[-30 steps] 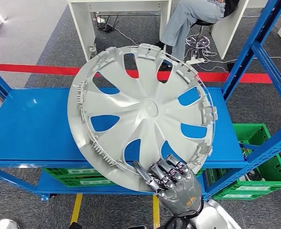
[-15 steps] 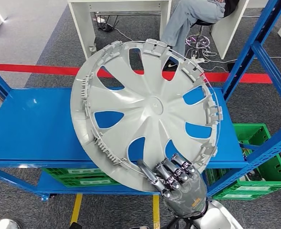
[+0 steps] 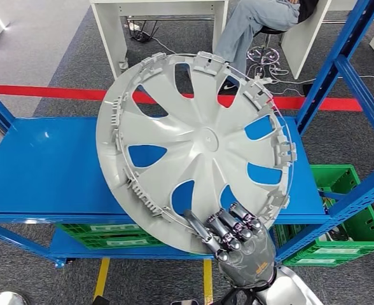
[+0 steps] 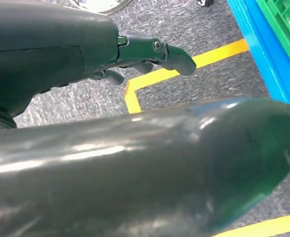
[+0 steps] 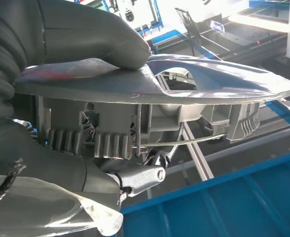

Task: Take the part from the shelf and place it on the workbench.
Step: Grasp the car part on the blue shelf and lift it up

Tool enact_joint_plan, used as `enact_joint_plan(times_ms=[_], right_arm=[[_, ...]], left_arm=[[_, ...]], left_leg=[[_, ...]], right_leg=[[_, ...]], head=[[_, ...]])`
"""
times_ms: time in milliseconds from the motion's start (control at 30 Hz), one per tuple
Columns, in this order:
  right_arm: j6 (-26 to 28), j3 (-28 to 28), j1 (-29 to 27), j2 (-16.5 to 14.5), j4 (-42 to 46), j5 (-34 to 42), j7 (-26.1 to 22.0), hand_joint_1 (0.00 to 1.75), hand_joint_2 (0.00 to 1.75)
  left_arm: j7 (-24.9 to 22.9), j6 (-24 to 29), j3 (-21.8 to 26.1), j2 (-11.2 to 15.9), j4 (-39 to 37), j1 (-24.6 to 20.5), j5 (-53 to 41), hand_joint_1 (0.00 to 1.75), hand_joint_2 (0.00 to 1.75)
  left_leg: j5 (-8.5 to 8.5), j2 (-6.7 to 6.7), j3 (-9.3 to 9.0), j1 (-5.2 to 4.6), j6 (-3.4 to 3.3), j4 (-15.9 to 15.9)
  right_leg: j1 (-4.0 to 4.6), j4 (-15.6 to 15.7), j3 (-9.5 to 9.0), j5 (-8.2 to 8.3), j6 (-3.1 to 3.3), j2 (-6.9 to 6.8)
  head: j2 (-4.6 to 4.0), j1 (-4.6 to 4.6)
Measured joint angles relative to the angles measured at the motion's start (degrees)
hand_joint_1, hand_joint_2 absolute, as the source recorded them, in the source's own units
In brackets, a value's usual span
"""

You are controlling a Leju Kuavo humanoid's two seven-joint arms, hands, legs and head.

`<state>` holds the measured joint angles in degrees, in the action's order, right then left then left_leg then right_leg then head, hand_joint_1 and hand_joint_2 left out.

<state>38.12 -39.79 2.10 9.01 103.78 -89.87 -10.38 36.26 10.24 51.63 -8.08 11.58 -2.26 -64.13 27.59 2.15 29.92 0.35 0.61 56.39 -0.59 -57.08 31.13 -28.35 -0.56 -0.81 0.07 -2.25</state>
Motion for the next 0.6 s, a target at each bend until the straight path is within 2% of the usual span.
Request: enact_joint_plan(times_ms=[233, 600], right_arm=[[0.0, -0.5, 0.0, 0.0, -0.3, 0.0, 0.1, 1.75, 1.75], [0.0, -1.5, 0.7, 0.0, -1.2, 0.0, 0.8, 1.75, 1.75]], left_arm=[[2.3, -1.1, 0.0, -0.1, 0.0, 0.2, 0.4, 0.0, 0.0], [1.0, 0.6, 0.0, 0.2, 0.0, 0.6, -0.4, 0.0, 0.0]], left_leg=[[0.0, 0.0, 0.01, 0.0, 0.0, 0.0], [0.19, 0.0, 0.21, -0.13, -0.29, 0.5]], right_leg=[[0.0, 0.0, 0.0, 0.0, 0.0, 0.0], [-0.15, 0.0, 0.01, 0.13, -0.23, -0.02]], head=[[0.0, 0.0], [0.0, 0.02]])
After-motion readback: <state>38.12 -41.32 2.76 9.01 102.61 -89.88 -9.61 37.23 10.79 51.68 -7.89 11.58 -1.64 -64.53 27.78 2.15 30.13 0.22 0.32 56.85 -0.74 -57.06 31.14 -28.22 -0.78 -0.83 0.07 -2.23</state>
